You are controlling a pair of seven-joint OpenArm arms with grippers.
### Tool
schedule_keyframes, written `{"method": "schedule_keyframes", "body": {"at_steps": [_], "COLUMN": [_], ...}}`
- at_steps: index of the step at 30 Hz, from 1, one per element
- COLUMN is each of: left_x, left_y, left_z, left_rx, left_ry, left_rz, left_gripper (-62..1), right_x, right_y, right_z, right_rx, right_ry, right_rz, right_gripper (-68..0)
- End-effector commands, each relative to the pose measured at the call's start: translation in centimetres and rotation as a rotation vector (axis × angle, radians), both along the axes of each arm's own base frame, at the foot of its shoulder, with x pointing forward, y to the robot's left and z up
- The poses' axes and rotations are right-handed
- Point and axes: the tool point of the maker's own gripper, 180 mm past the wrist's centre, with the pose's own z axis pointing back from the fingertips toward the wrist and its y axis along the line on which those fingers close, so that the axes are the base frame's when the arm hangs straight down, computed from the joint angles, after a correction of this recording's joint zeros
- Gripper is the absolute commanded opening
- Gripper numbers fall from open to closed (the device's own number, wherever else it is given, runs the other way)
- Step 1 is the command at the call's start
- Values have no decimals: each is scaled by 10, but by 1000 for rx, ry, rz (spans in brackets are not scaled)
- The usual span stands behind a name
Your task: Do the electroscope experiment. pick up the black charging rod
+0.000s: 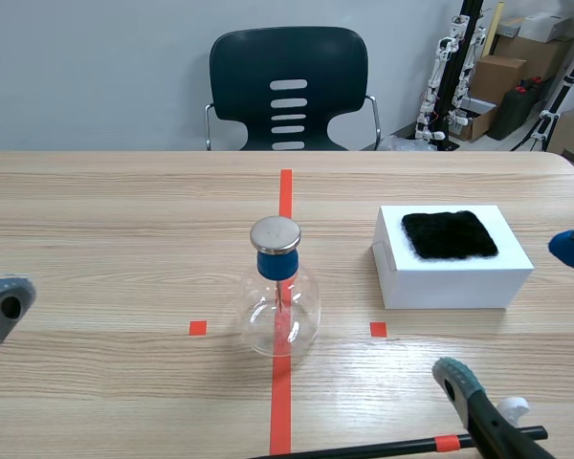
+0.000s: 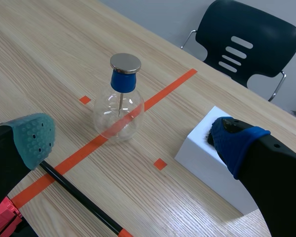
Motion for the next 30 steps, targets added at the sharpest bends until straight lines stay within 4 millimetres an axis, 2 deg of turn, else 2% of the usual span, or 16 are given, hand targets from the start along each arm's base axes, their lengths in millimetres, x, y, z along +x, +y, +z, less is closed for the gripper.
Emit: {"method": "schedule_keyframes", "body": {"at_steps": [1,8,13,16,23,30], "left_x": [-2,-2,-4,-3,-2,4], "left_y": [-3,0,-2,3,18,22], "left_z": [4,3,-4,-10,-45,-74], "left_rx": [-34,-59,-27,-47,-95,-126], "left_ry": [-4,-4,-15,-40,11,53], "left_rz": [2,41,41,71,121,141], "left_gripper": [14,14,14,14,14,14], "right_x": [2,1,7,10,15,29], "right_y": [-1,0,1,0,3,-15], "right_z": [6,0,-9,-14,-16,-50], "right_rx": [10,-41,-170,-254,-396,-692], "right_ry": [-20,-17,-43,-49,-104,-25], "right_rz": [-6,14,69,137,303,364], "right_gripper": [4,4,4,4,4,4]}}
